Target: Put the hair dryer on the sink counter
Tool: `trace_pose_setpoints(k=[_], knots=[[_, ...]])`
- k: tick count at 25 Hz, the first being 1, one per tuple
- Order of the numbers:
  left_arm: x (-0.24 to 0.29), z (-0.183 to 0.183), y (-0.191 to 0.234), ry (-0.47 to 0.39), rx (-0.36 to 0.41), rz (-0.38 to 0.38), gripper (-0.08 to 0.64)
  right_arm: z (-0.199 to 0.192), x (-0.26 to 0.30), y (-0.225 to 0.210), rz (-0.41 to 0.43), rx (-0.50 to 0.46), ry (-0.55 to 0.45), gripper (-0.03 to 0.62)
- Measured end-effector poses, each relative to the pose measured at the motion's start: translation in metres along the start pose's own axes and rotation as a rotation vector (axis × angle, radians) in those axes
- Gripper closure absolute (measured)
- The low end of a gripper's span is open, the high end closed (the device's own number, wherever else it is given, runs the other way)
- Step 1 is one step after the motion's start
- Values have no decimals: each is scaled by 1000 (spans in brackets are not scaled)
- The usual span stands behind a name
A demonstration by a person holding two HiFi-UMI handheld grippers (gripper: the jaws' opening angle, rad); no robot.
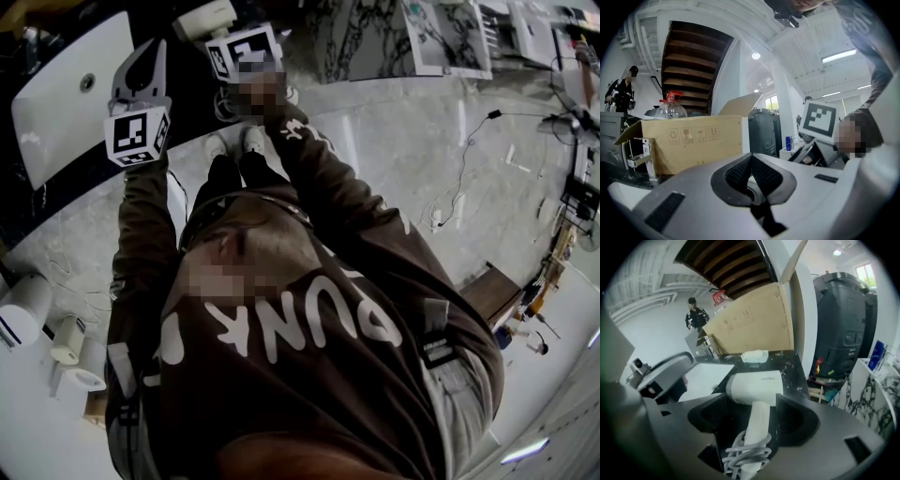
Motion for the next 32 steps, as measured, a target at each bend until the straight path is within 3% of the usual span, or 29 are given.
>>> trace_pose_setpoints(k=[9, 16, 19, 23, 32], knots=[[-13, 65, 7, -1, -11, 6, 566, 51, -99, 63, 145, -324, -408, 290], [-42, 123, 6, -19, -1, -27, 566, 60, -157, 92, 141, -516, -633, 434], [-51, 135, 1, -34, 13, -37, 566, 58, -161, 95, 116, -540, -673, 518], [-55, 141, -5, -48, 25, -45, 566, 55, -160, 98, 106, -550, -691, 574], [-57, 133, -6, -39, 8, -24, 566, 52, -158, 97, 94, -545, -692, 583]])
Point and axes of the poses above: the fingertips, and each gripper's own axes: x forward along the fingers, y to its left, z out of its top, the point moved 9 cm from there along -x, backward along the fingers, and after that the axes turned 7 degrees about z, right-handed, at the moved point
